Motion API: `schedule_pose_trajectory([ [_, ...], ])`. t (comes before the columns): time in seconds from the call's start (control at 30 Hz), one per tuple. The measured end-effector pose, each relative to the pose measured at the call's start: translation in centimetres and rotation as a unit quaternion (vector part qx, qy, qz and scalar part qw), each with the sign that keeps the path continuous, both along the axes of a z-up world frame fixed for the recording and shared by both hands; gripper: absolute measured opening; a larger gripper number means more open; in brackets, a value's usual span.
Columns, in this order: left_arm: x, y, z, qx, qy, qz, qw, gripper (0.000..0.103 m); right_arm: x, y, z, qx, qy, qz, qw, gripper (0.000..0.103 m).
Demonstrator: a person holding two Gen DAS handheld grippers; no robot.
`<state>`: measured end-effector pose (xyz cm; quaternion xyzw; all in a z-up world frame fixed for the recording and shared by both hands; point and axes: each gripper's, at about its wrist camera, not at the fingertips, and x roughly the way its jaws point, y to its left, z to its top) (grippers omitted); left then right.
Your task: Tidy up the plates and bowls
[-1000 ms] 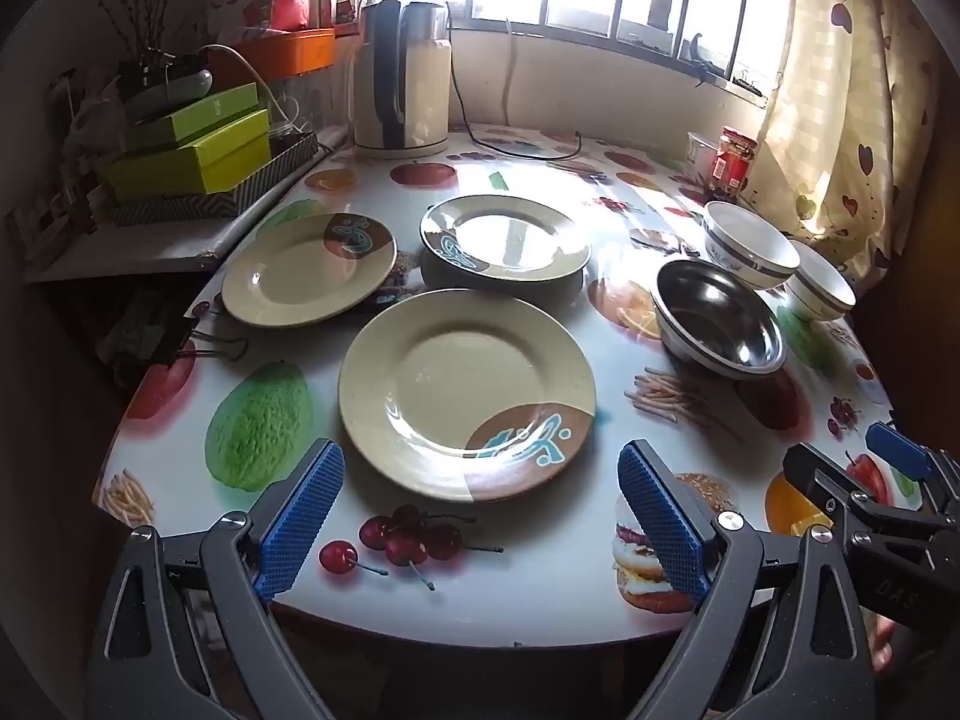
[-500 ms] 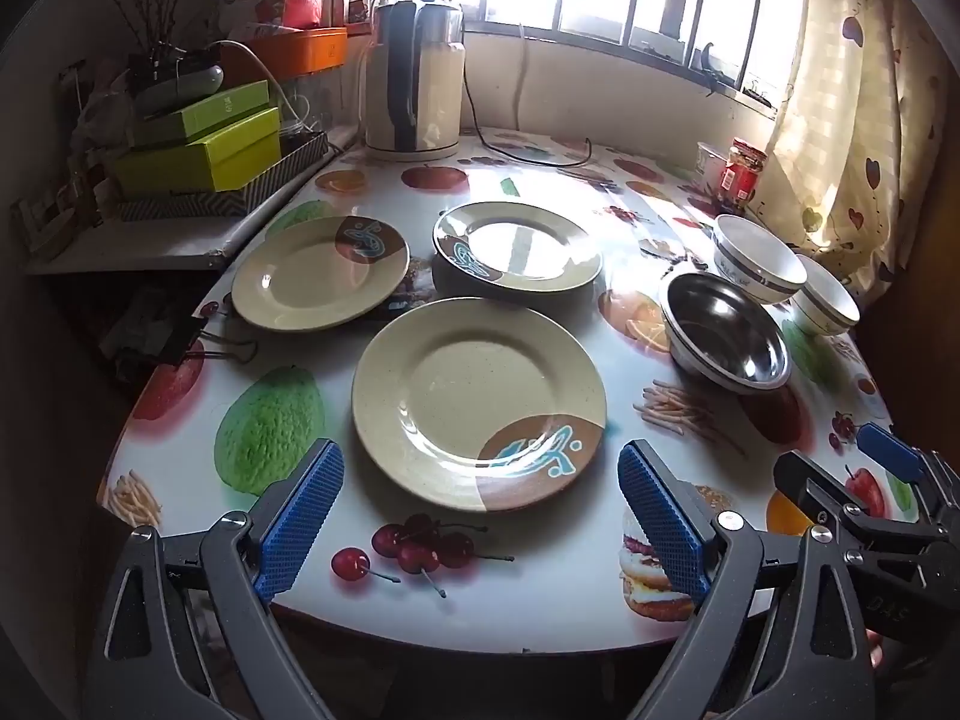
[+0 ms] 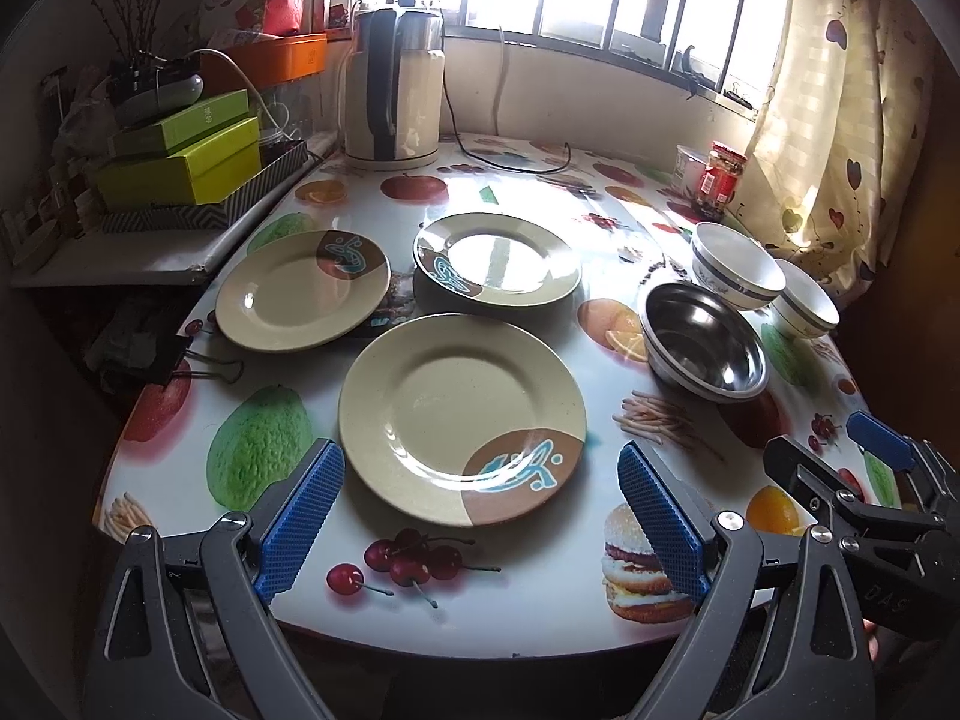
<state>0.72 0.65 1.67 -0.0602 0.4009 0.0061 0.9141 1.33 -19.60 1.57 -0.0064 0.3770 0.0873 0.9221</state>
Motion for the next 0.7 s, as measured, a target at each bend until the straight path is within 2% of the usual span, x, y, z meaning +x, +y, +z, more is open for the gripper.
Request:
schedule_pose_trajectory([
  [0.27,0.12,0.03,0.67,0.000,-0.010,0.005,0.9999,0.093,0.03,0.10,0.89,0.000,-0.011,0.001,1.000,0.103],
  [0.43,0.20,-0.26,0.66,0.032,-0.011,0.015,0.9993,0.093,0.29,0.02,0.74,0.010,-0.004,0.002,1.000,0.103],
  [0.57,0.49,-0.08,0.57,0.021,-0.008,0.007,0.9997,0.093,0.52,0.23,0.63,0.010,-0.003,0.005,1.000,0.103],
  [0.7,0.84,-0.15,0.48,0.026,-0.005,0.005,0.9996,0.093,0.82,0.31,0.53,0.016,-0.002,0.007,1.000,0.103],
])
